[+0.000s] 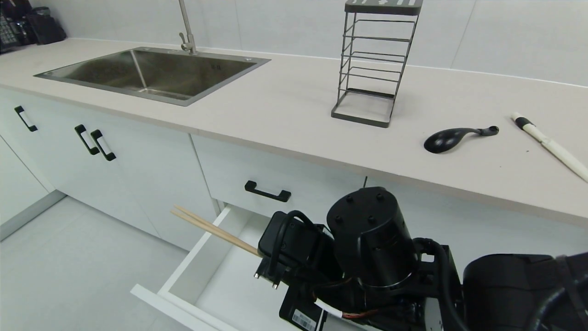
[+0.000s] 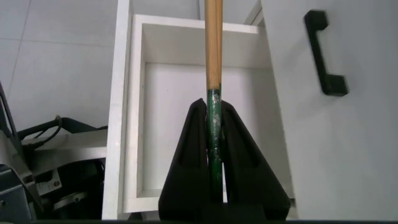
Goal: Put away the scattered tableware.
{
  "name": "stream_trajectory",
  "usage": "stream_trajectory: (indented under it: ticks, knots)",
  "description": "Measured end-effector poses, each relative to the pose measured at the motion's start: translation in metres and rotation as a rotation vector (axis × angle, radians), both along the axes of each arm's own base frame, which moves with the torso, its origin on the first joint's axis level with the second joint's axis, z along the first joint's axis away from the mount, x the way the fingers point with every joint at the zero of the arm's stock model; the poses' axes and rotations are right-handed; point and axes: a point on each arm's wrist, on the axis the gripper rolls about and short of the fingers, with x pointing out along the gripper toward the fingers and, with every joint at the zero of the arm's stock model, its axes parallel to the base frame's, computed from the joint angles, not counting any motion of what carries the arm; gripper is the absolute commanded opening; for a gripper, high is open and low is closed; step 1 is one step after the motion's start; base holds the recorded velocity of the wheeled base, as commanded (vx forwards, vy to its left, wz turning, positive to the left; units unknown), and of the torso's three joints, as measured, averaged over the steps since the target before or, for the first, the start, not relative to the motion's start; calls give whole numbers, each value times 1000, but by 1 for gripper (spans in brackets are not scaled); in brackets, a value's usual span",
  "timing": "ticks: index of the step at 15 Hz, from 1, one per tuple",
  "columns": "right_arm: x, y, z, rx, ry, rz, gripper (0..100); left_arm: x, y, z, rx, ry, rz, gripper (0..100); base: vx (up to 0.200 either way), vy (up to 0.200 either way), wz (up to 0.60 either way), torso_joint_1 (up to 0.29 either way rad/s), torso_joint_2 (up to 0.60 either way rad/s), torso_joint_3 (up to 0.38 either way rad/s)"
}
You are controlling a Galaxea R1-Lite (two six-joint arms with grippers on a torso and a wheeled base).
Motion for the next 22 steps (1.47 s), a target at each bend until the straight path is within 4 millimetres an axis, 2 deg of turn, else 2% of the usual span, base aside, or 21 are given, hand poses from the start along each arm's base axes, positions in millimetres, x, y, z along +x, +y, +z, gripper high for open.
stream_trajectory:
  ticks: [6, 18, 22]
  knots:
    - [0, 0, 0, -2, 0, 1, 0, 0, 0, 0, 0, 0, 0, 100, 0, 0, 0, -215, 320, 126]
    - [-1, -2, -4, 20, -12, 20, 0, 0, 0, 0, 0, 0, 0, 100, 0, 0, 0, -8, 72, 26]
    - [-4, -10, -17, -23, -5, 26, 0, 0, 0, 0, 0, 0, 0, 100, 0, 0, 0, 0, 0, 0]
